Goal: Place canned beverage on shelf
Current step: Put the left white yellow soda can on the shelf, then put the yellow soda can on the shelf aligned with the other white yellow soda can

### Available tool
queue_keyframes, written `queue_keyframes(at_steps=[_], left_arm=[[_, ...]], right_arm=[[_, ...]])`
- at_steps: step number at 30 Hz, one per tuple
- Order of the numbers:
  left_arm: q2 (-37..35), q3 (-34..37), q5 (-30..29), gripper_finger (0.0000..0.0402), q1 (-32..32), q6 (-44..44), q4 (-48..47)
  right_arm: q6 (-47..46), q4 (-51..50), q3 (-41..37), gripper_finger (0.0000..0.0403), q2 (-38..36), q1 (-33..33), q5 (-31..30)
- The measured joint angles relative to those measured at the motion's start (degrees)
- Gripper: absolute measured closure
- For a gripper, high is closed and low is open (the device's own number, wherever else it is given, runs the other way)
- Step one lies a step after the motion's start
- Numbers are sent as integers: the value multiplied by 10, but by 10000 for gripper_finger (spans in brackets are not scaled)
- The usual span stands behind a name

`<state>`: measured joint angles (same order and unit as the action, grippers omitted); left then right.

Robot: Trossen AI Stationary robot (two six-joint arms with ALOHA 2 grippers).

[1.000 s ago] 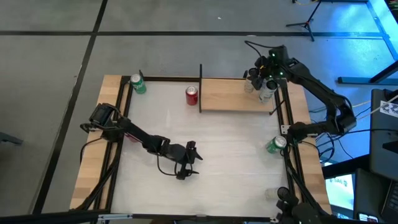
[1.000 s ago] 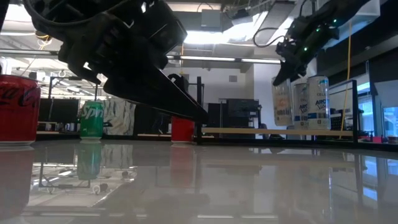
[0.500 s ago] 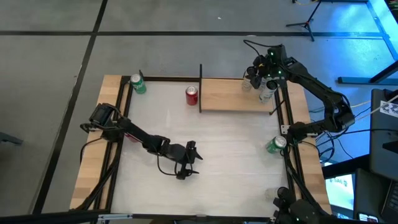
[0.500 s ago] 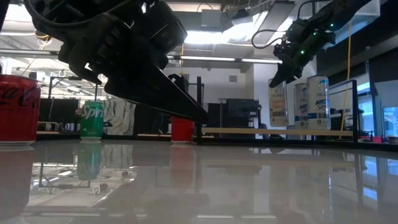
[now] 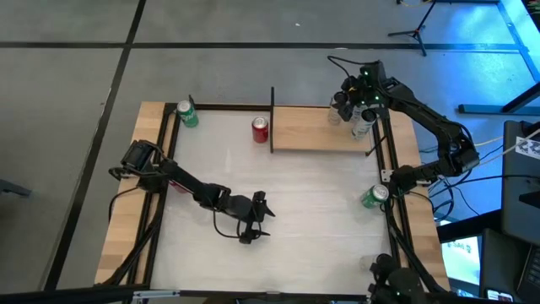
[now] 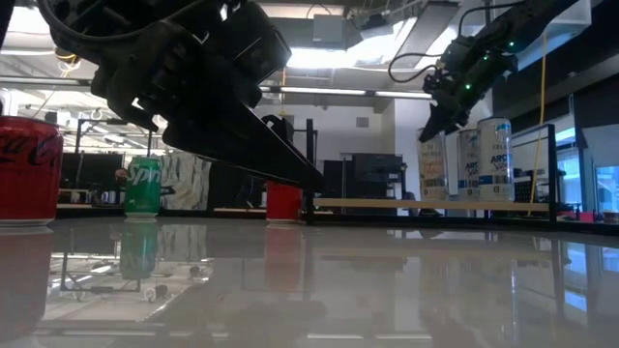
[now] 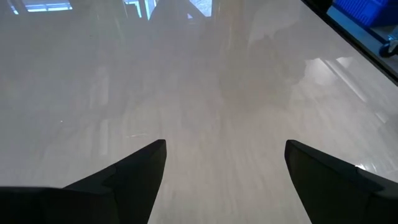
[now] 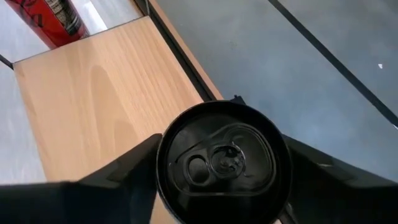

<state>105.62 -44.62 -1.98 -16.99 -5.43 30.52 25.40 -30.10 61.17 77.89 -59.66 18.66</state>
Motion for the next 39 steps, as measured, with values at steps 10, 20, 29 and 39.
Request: queue_keyframes(at_steps=[10, 20, 29, 39], left_arm=[[0, 0, 0, 83, 0, 0, 0], [0, 0, 0, 83, 0, 0, 0], [0, 0, 0, 83, 0, -20, 2], [0, 0, -4, 83, -14, -35, 10]], right_arm=[[1, 1, 0, 23, -15, 0, -54], [-14, 1, 0, 43, -94, 1, -50], [-94, -27, 0, 43, -162, 69, 41], [-194, -106, 0, 43, -232, 321, -39]])
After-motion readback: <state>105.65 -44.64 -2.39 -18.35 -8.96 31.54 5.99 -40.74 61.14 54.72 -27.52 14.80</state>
